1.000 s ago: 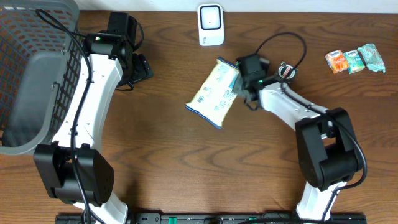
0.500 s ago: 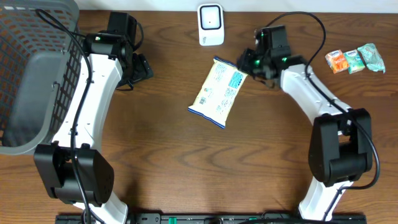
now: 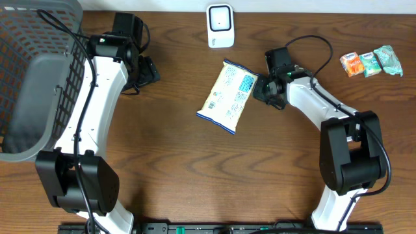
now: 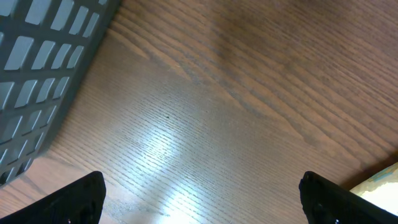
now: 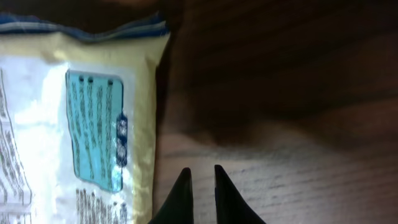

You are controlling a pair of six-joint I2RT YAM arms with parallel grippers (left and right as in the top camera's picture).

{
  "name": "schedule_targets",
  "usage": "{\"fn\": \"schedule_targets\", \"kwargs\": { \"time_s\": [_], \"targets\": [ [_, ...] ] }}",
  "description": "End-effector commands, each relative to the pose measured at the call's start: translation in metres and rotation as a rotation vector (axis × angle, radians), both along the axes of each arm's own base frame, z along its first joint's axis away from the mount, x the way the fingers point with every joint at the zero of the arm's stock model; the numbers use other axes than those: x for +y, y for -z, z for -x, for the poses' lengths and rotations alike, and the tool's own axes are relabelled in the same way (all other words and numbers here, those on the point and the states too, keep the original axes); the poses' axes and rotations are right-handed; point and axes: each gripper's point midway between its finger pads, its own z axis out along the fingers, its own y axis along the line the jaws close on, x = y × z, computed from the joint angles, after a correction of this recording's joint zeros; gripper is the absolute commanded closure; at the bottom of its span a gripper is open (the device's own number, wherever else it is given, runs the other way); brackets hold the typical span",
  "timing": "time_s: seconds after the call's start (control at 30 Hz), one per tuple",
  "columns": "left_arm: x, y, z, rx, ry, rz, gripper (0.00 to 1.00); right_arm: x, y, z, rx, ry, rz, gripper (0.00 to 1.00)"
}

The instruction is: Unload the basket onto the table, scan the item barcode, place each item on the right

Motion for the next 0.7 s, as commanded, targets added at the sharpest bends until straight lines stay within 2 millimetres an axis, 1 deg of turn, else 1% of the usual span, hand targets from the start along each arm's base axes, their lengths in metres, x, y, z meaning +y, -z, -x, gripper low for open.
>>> {"fn": "schedule_targets", "kwargs": {
  "time_s": [0.0,0.1,0.17,0.27,0.5,0.63,0.67],
  "targets": [
    [0.003,-0.003,0.000,-0.003,0.010,-0.016,0.02,-0.004,0.006,-0.002,-0.026,0.027,0.026,0.94],
    [0.003,-0.003,0.000,-0.003,0.010,-0.016,0.02,0.000,0.009,-0.005,-0.050,0.040,0.007,0.96],
    [0.003,-0.003,0.000,-0.003,0.010,-0.016,0.02,0.002,0.010,-0.006,-0.058,0.059,-0.010,0.98],
    [0.003,-0.003,0.000,-0.003,0.010,-0.016,0.02,0.009,0.008,-0.009,-0.079,0.051,-0.019,0.99],
    [0.003,-0.003,0.000,-0.003,0.010,-0.016,0.02,0.035,-0.004,-0.022,-0.170,0.007,-0.052,0.96],
    [0.003,-0.003,0.000,-0.003,0.010,-0.016,0.02,0.038,-0.007,-0.026,-0.191,0.003,-0.059,0.93],
    [0.003,-0.003,0.000,-0.003,0.010,-0.016,0.02,0.037,-0.009,-0.029,-0.206,-0.007,-0.052,0.94]
  ]
}}
